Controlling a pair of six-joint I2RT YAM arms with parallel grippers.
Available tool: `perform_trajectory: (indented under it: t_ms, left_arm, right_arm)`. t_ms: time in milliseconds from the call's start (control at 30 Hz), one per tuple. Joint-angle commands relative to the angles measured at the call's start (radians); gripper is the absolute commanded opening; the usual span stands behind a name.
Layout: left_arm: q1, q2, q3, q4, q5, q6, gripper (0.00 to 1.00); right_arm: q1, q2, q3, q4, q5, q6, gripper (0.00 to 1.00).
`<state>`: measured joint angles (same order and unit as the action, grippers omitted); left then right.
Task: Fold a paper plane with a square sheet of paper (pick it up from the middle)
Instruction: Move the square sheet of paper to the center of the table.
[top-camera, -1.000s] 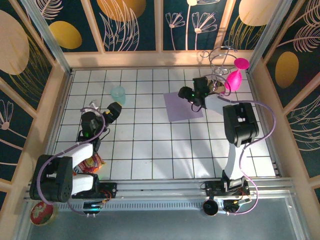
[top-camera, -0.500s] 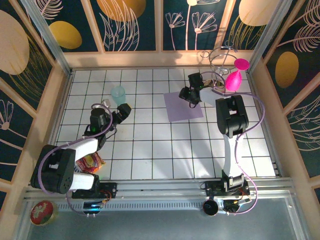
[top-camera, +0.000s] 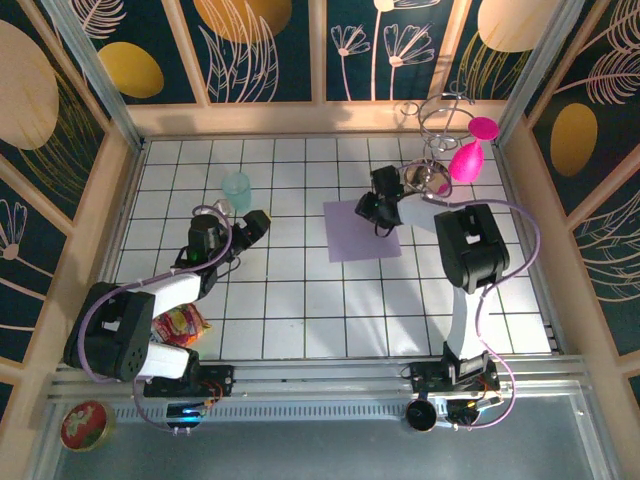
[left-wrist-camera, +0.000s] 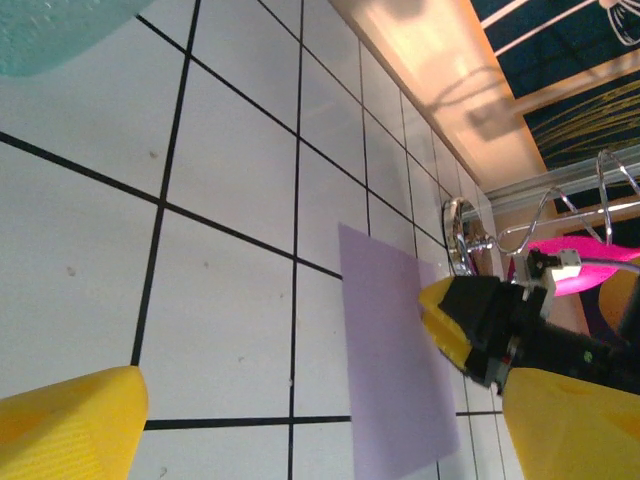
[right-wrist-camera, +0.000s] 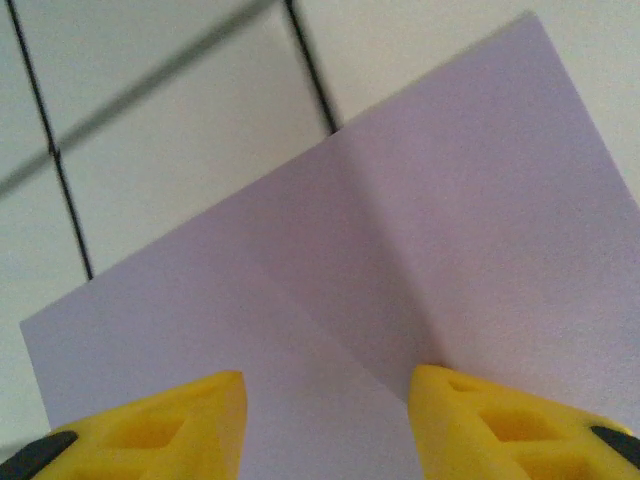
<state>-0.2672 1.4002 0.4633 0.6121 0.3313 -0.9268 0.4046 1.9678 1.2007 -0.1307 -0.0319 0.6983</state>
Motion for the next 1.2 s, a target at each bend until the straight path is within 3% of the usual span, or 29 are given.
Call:
perform_trajectory:
  t_ms: [0, 133, 233, 433, 600, 833, 1167]
  left_arm:
    - [-0.024, 0.015, 0.028, -0.041, -0.011, -0.003, 0.91]
    - [-0.055, 0.032, 0.033, -0.058, -0.018, -0.005, 0.88]
    - [-0.082, 0.044, 0.047, -0.078, -0.02, -0.01, 0.85]
    - [-0.167, 0.046, 0.091, -0.187, -0.033, -0.067, 0.75]
    - [-0.285, 0.046, 0.13, -0.31, -0.097, -0.12, 0.69]
    - [-0.404, 0.157, 0.217, -0.388, -0.141, -0.147, 0.57]
    - [-0.428, 0.275, 0.273, -0.364, -0.166, -0.148, 0.59]
  right_arm:
    - [0.109, -0.048, -0.137, -0.055, 0.027, 0.194, 0.48]
    - [0.234, -0.11, -0.214, 0.017, 0.02, 0.331, 0.48]
    - [0.257, -0.143, -0.19, 0.025, 0.006, 0.314, 0.48]
    - [0.199, -0.264, -0.13, -0.024, -0.085, 0.081, 0.48]
    - [0.117, -0.295, -0.203, -0.096, -0.205, -0.077, 0.44]
    - [0.086, -0.294, -0.248, -0.09, -0.299, -0.14, 0.34]
    - [0.083, -0.222, -0.248, -0.089, -0.29, -0.158, 0.29]
